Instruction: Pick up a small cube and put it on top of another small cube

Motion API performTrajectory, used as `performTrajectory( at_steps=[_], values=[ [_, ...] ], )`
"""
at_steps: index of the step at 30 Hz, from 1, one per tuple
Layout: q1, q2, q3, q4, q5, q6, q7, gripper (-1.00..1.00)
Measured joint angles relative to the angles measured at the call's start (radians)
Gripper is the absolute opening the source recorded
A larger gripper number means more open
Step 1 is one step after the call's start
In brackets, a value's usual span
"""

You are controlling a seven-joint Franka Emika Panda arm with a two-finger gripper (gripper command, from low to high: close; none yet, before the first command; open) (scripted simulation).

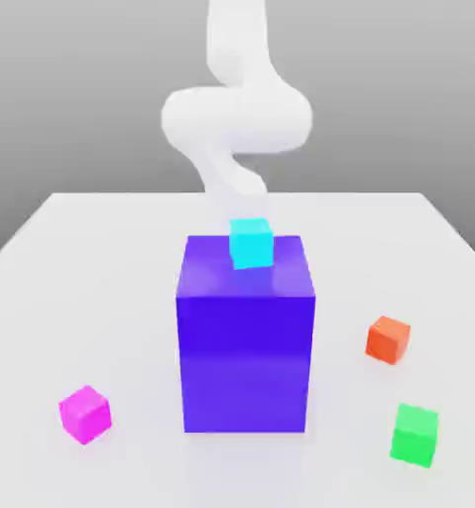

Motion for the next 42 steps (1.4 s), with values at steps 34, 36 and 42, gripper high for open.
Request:
performTrajectory(
  at_steps=[34, 36, 42],
  values=[
    [0.478, 0.178, -1.121, -0.233, -0.618, 0.097, -1.813, 0.00],
    [0.576, 0.226, -1.227, -0.244, -0.655, 0.137, -1.900, 0.00],
    [1.002, 0.284, -1.641, -0.259, -0.855, 0.221, -2.073, 0.00]
  ],
)
